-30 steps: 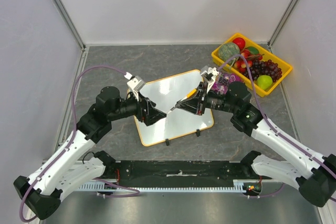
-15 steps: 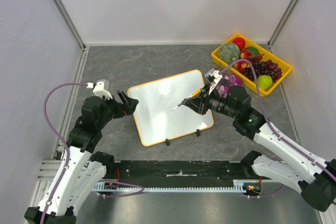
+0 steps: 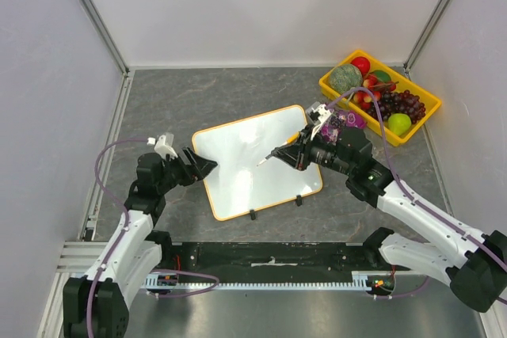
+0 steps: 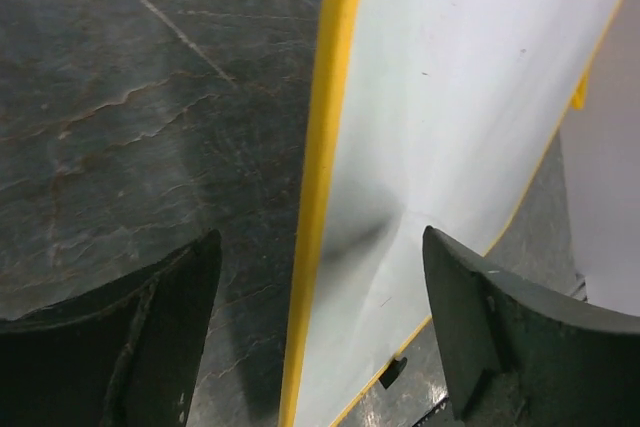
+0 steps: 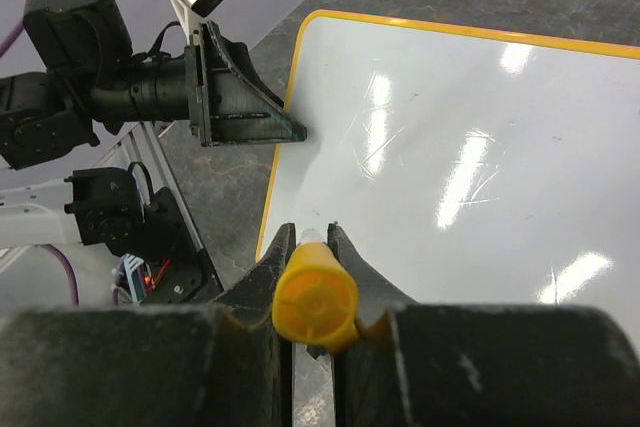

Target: Write a sentence on the whiteboard

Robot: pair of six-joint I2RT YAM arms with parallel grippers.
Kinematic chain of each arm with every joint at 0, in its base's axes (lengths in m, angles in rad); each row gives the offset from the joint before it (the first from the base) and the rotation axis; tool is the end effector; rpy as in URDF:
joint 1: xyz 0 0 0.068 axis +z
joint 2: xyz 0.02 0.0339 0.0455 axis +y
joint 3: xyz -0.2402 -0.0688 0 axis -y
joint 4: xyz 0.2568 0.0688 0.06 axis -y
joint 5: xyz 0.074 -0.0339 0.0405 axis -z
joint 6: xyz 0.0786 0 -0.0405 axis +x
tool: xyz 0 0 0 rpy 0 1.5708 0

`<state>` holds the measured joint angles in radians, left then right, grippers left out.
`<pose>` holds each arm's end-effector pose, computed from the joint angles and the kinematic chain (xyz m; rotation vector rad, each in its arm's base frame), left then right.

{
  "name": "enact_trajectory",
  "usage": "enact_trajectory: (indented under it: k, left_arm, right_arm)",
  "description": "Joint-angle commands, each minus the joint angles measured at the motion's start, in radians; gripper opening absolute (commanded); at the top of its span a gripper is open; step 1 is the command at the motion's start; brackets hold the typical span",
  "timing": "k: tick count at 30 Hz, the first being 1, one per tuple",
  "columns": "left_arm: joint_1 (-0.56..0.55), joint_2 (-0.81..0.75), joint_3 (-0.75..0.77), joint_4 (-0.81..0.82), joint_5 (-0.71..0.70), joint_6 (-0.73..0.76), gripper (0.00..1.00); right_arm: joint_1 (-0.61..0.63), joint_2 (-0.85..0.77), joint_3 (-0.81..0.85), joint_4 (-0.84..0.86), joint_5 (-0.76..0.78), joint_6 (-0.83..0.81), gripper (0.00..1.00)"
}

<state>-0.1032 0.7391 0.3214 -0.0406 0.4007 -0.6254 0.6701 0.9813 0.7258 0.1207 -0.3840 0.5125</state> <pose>0.2284 -0.0545 0.1612 -0.2836 2.0802 -0.8566 0.2134 0.2067 0.2866 -0.4521 1.7930 1.1819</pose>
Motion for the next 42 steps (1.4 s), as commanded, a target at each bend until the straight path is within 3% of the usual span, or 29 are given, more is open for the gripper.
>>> enact_trajectory:
  k: [1,7,12,17,31,42]
  left_arm:
    - [0.011,0.031,-0.044,0.333,0.222,-0.040,0.83]
    - [0.011,0.143,-0.080,0.531,0.326,-0.034,0.66]
    - [0.011,0.213,-0.111,0.634,0.354,-0.008,0.59]
    - [0.011,0.189,-0.136,0.642,0.359,0.027,0.54]
    - [0.010,0.101,-0.157,0.496,0.302,0.090,0.02]
    - [0.010,0.100,-0.163,0.505,0.336,0.090,0.02]
  right_arm:
    - [-0.004,0.031,-0.003,0.112,-0.013,0.040,0.00]
    - [-0.004,0.111,-0.002,0.230,-0.026,0.077,0.00]
    - [-0.003,0.194,0.041,0.278,-0.029,0.067,0.00]
    - [0.017,0.263,0.084,0.300,-0.010,0.047,0.00]
    - [0.143,0.396,0.215,0.316,0.224,-0.086,0.00]
    - [0.189,0.401,0.213,0.381,0.418,-0.161,0.00]
